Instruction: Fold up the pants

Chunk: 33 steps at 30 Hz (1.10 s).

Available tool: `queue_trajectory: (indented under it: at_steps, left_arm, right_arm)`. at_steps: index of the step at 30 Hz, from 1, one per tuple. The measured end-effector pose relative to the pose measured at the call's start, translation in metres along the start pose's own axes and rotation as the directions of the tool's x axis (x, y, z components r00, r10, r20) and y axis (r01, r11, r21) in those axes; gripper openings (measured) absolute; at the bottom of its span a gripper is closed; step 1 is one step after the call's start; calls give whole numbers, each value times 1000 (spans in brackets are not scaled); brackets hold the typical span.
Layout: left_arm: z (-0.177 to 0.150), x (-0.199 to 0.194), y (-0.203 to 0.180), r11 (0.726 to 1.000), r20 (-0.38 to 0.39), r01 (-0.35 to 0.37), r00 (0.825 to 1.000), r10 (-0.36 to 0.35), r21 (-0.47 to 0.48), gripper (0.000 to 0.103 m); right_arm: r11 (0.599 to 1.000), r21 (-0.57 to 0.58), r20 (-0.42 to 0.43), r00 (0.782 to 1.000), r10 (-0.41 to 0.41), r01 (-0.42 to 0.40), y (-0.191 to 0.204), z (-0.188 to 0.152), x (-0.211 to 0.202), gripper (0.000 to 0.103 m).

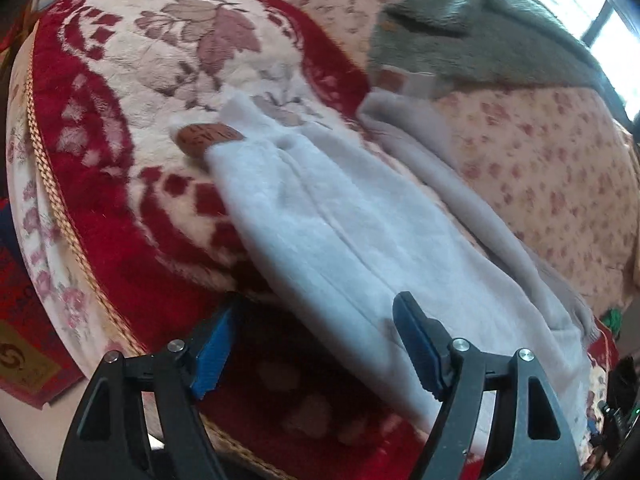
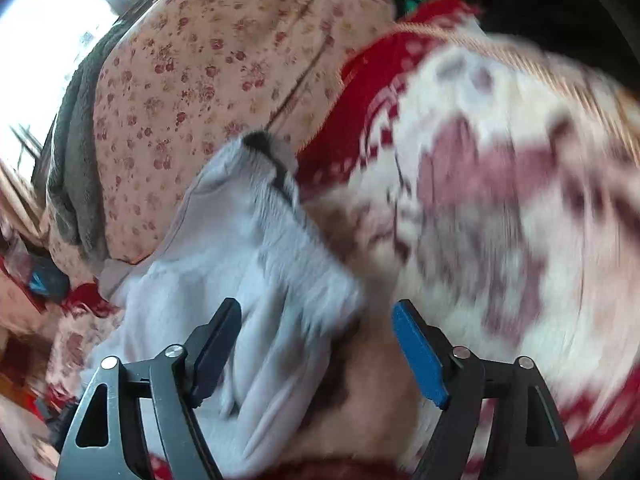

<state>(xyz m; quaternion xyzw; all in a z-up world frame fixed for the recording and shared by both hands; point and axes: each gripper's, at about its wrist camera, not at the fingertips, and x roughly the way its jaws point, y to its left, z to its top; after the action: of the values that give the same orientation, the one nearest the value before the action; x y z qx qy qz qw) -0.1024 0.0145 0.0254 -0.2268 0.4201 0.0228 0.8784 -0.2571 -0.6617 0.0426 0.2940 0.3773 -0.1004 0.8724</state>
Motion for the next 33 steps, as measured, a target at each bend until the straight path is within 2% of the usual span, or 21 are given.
queue_trajectory:
  at_steps: [4, 6, 9, 11, 12, 13, 14, 18, 22, 25, 27, 29, 31, 32, 33]
  left_arm:
    - [14, 6, 9, 999, 1, -52, 999, 52, -12, 78]
    - [18, 10, 11, 998, -9, -67, 998, 67, -13, 78]
    - [22, 14, 14, 995, -10, -101, 995, 101, -5, 78]
    - [23, 15, 14, 994, -9, -112, 994, 112, 5, 79]
    - [24, 16, 14, 993, -7, -121, 993, 121, 8, 80]
    - [25, 16, 15, 991, -6, -131, 991, 131, 9, 80]
    - [26, 17, 16, 991, -6, -134, 991, 134, 7, 80]
    - [29, 17, 17, 991, -5, -132, 991, 132, -1, 80]
    - [28, 16, 15, 992, -1, -128, 992, 128, 6, 80]
    - [25, 16, 13, 992, -1, -126, 992, 126, 22, 80]
    - [25, 16, 14, 993, 3, -118, 993, 118, 25, 80]
    - [26, 16, 15, 995, 4, -96, 995, 96, 14, 80]
    - [28, 14, 17, 997, 12, -75, 997, 75, 0, 82]
    - [28, 13, 18, 998, 18, -62, 998, 62, -5, 85]
    - [29, 12, 20, 999, 26, -48, 998, 49, -6, 86]
  right_arm:
    - [991, -130, -79, 997, 26, -36, 12, 50, 39, 91]
    - [983, -182, -118, 993, 11, -32, 18, 67, 65, 92]
    - [978, -192, -197, 980, 40, -78, 23, 85, 110, 92]
    - [976, -197, -211, 976, 48, -90, 27, 86, 126, 89]
    - [972, -217, -205, 978, 46, -91, 31, 86, 132, 60]
    - [959, -275, -200, 980, 5, -61, 39, 83, 139, 32]
    - [952, -305, -191, 981, -27, -34, 42, 80, 140, 12]
    - [918, -396, -131, 988, -80, 22, 51, 77, 125, 9]
    - [923, -376, -61, 991, -116, 85, 31, 86, 94, 9]
    - [925, -351, -22, 986, -165, 147, 13, 89, 77, 9]
    - [942, -291, -30, 982, -184, 168, -6, 89, 78, 9]
    - [958, -231, -95, 976, -194, 167, -19, 82, 94, 10]
    - [952, -247, -130, 968, -216, 179, -18, 73, 107, 12]
    - [951, -250, -126, 968, -218, 182, -16, 71, 108, 19]
    - [952, -241, -117, 969, -220, 187, -14, 72, 105, 19]
